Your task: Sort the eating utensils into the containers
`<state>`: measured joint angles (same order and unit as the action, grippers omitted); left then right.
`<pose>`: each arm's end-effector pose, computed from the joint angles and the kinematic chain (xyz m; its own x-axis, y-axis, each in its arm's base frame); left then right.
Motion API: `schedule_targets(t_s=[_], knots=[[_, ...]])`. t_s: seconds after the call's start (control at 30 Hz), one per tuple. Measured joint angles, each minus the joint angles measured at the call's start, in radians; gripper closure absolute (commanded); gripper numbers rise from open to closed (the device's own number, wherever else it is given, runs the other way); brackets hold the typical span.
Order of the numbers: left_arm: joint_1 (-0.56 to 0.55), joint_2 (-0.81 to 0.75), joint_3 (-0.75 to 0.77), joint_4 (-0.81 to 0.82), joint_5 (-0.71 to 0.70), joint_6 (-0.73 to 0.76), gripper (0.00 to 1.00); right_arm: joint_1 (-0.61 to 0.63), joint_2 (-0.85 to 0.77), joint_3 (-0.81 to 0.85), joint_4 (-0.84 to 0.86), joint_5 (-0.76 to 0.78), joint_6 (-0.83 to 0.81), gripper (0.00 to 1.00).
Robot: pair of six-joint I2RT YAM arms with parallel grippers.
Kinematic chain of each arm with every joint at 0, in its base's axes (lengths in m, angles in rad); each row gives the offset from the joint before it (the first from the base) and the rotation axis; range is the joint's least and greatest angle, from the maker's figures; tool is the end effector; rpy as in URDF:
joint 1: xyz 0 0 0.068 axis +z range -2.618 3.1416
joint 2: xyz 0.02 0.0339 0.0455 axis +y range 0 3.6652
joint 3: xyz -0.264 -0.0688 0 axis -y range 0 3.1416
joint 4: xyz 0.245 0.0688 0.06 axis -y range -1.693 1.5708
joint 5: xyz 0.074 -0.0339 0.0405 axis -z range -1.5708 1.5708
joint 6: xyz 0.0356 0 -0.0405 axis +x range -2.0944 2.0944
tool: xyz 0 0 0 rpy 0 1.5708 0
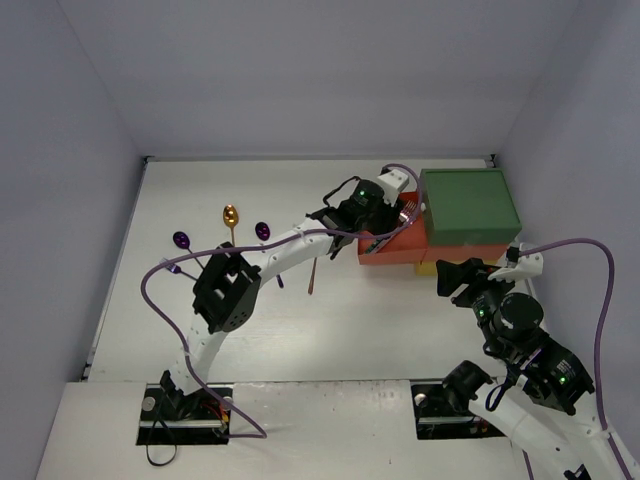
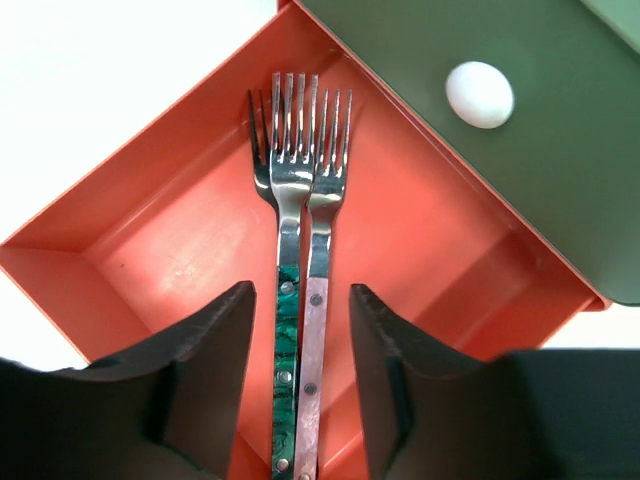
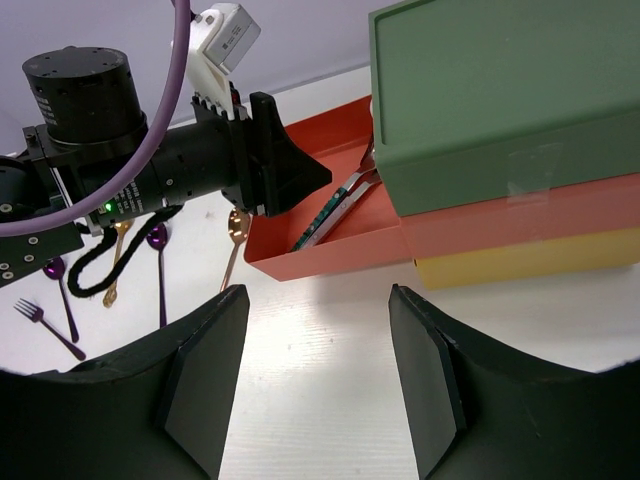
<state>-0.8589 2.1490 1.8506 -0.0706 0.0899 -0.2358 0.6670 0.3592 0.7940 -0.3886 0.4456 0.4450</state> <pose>0.3361 -0.3944 0.2804 -0.4181 0.1283 -0.8993 0.7313 0.6348 -0.2494 0.0690 0.0348 0.3688 -0.0619 0.4456 -0.8931 -0.2142 0.8680 0.4480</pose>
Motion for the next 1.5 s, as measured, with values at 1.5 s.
schedule_targets(t_s=[1.5], knots=[[0.791, -0.697, -0.979, -0.345, -0.388, -0.719, 0.47, 0.0, 0.128, 0.053, -0.024, -0.069, -0.025, 0.41]])
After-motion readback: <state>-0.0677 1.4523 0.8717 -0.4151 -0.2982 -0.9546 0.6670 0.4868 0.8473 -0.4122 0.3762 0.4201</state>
